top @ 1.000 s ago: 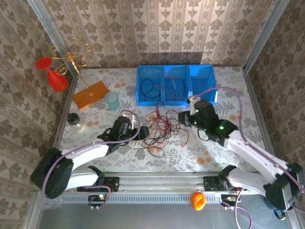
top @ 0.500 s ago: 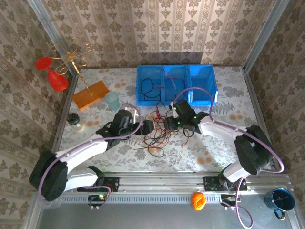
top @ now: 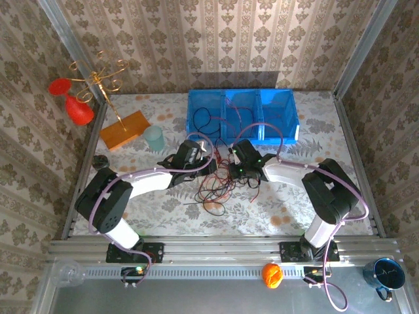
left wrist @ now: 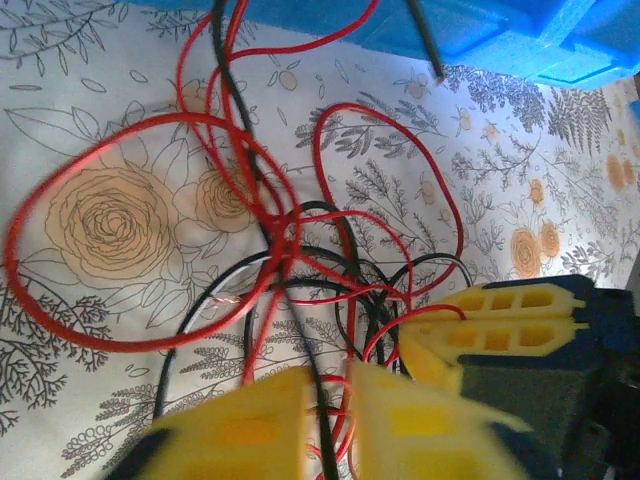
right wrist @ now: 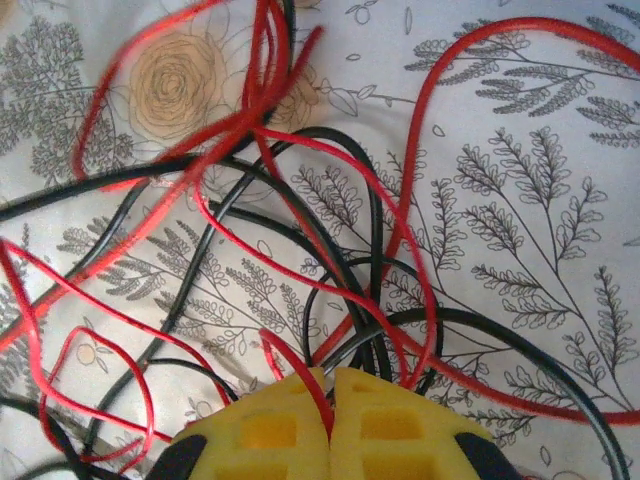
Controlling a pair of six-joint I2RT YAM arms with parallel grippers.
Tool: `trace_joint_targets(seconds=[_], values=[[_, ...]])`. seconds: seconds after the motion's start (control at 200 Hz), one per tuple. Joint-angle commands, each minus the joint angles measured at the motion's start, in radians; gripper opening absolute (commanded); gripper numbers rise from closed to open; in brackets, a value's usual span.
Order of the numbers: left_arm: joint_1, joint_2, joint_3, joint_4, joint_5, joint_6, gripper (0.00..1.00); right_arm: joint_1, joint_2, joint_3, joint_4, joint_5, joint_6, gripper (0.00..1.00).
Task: Untangle the cables
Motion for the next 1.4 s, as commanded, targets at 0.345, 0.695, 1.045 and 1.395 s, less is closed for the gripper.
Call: trace_joint_targets(seconds=[0.345, 0.695, 1.045, 1.395], values=[[0.042, -0.454, -0.093, -0.215, -0.05, 0.104, 0.0, -0.057, -0.274, -0.219, -0.039, 0.194, 0.078, 0.0], [0.163, -0.684, 0.01, -0.423, 0.048, 0.199, 0.0, -0.172, -0.368, -0.264, -0.09, 0.217, 0.107, 0.0], [0.212, -0.754, 0.219, -0.591, 0.15, 0.268, 0.0, -0.23, -0.354, -0.278, -0.097, 0.23, 0.124, 0.0], [0.218, -0.708, 0.193, -0.465, 0.348, 0.224, 0.0, -0.201, -0.479, -0.267, -0.052, -0.012, 0.059, 0.34]])
